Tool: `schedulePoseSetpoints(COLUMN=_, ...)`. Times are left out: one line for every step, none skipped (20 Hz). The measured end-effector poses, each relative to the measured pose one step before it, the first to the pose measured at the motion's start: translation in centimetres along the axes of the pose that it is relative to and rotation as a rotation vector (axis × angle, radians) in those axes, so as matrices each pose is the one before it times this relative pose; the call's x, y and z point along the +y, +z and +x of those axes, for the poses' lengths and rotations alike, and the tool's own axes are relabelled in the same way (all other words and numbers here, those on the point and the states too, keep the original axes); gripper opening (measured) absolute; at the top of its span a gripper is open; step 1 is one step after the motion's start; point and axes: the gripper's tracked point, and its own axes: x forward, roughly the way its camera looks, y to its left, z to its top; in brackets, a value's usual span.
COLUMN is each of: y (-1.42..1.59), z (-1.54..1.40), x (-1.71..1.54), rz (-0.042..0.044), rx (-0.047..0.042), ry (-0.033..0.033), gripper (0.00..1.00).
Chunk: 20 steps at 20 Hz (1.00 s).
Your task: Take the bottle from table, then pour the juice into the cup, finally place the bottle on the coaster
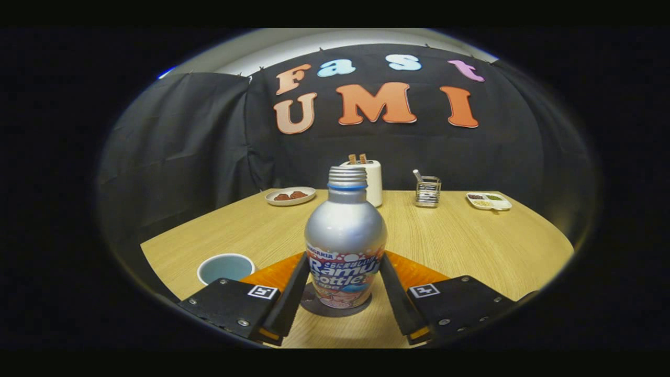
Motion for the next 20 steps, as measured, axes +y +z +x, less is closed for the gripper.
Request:
schedulePoseSetpoints(y=-0.135, z=0.111, x=0.044, rz=0.00021, rx=0.00287, ry=0.00039, gripper=0.76)
schedulePoseSetpoints(y=-0.088, z=-0.012, x=0.039, rz=-0.00119, rx=0.00049, ry=0.00067, gripper=0.76)
schedulePoseSetpoints(y=-0.036, z=-0.030, x=0.047, rz=-0.00164, rx=0.00237, ry=-0.00021, gripper=0.76)
schedulePoseSetpoints(y=0.026, z=0.012, x=-0.083, rz=-0.00096, rx=-0.00385, ry=-0.00107, gripper=0.76)
schedulePoseSetpoints(y=-0.021, z=-0.007, x=-0.077, rz=-0.00192, rx=0.00083, ry=-0.00067, gripper=0.76)
schedulePoseSetpoints(y=-0.067, z=-0.027, x=0.088, rz=-0.00090, rx=-0.00061, ry=-0.00003, gripper=0.76)
schedulePoseSetpoints(y=0.035, z=-0.014, x=0.017, rz=-0.00216, rx=-0.00154, ry=-0.00066, gripper=0.77)
schedulePoseSetpoints(y=-0.054, z=-0.026, x=0.039, rz=-0.00284, rx=-0.00056, ry=-0.00032, gripper=0.77)
schedulePoseSetpoints(y=0.017, z=-0.010, x=0.017, rz=-0.00357, rx=0.00019, ry=-0.00091, gripper=0.77)
schedulePoseSetpoints(y=-0.043, z=-0.112, x=0.035, rz=-0.00238, rx=0.00006, ry=-0.00170, gripper=0.77)
schedulePoseSetpoints(y=-0.017, z=-0.087, x=-0.077, rz=-0.00102, rx=0.00353, ry=-0.00251, gripper=0.77)
schedulePoseSetpoints(y=-0.109, z=-0.029, x=-0.035, rz=0.00374, rx=0.00174, ry=-0.00606, gripper=0.77)
schedulePoseSetpoints(y=0.028, z=0.020, x=-0.021, rz=0.00540, rx=-0.00025, ry=-0.00548, gripper=0.77)
schedulePoseSetpoints(y=-0.028, z=-0.165, x=-0.031, rz=0.00415, rx=-0.00112, ry=-0.00519, gripper=0.77)
schedulePoseSetpoints(y=0.036, z=-0.024, x=0.023, rz=0.00121, rx=0.00028, ry=-0.00235, gripper=0.78)
schedulePoseSetpoints(y=-0.114, z=0.002, x=0.124, rz=0.00160, rx=0.00353, ry=0.00056, gripper=0.78)
schedulePoseSetpoints(y=-0.039, z=-0.031, x=0.004, rz=0.00000, rx=0.00094, ry=-0.00119, gripper=0.79)
schedulePoseSetpoints(y=-0.151, z=0.041, x=0.214, rz=-0.00162, rx=0.00392, ry=0.00250, gripper=0.79)
schedulePoseSetpoints(y=-0.118, z=0.026, x=0.213, rz=-0.00302, rx=0.00439, ry=0.00556, gripper=0.79)
schedulePoseSetpoints(y=-0.133, z=-0.084, x=0.196, rz=-0.00509, rx=0.00438, ry=0.00255, gripper=0.79)
